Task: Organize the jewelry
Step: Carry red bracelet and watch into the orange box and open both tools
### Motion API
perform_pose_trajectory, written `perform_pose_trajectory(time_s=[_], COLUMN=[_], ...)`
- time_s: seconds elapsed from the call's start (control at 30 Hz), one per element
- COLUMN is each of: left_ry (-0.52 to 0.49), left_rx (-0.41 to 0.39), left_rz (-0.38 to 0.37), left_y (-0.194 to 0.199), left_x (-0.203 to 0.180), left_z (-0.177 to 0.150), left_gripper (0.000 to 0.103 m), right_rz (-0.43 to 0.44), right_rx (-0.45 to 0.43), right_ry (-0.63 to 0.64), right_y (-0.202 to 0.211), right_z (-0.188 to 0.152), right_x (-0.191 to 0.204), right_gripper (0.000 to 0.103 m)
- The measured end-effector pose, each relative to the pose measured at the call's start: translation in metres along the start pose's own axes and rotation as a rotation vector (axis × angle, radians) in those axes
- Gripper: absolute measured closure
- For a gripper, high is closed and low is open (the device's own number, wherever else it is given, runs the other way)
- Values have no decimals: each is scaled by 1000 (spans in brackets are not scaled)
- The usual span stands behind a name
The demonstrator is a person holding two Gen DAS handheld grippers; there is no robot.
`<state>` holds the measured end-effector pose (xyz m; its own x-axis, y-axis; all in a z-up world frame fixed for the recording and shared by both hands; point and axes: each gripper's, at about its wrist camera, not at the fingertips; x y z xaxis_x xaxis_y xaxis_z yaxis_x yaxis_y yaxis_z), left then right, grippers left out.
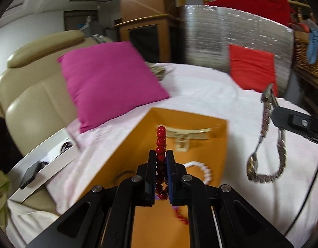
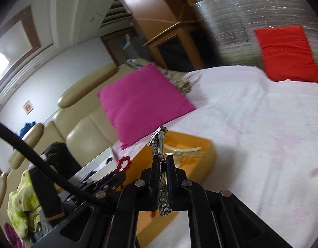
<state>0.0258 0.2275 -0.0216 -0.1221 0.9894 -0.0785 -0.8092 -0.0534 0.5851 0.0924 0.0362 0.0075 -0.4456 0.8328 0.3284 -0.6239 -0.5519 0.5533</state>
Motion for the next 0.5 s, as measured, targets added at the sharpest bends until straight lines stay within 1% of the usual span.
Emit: perform_pose_trajectory(time_s=[0.17,0.3,0.37,0.5], left_ry=[48,93,110,148], left_rx=[37,94,116,164], left_rz=[88,144,164,188], left_y=[-6,-16,-20,-27], left_x=[28,45,51,62], left_z=[-10,-19,-21,-30], left_gripper=[94,94,94,94], right_rz=[65,104,119,123], right_rx=[64,125,163,224], right_ry=[49,70,73,94], right_y=[-21,-36,-45,-60], right_z=[-16,-31,-41,-57], right_x=[30,47,52,62], right_gripper=[96,96,96,96])
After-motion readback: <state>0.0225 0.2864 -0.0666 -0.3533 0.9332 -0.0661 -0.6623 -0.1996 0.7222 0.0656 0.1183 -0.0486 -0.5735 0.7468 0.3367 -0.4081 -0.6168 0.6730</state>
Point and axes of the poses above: each gripper's, at about its wrist camera, not at the fingertips, and y roughly against the way its jaws point, x to its left, z to its top, and after that the axes turned 12 degrees about -z, right-handed
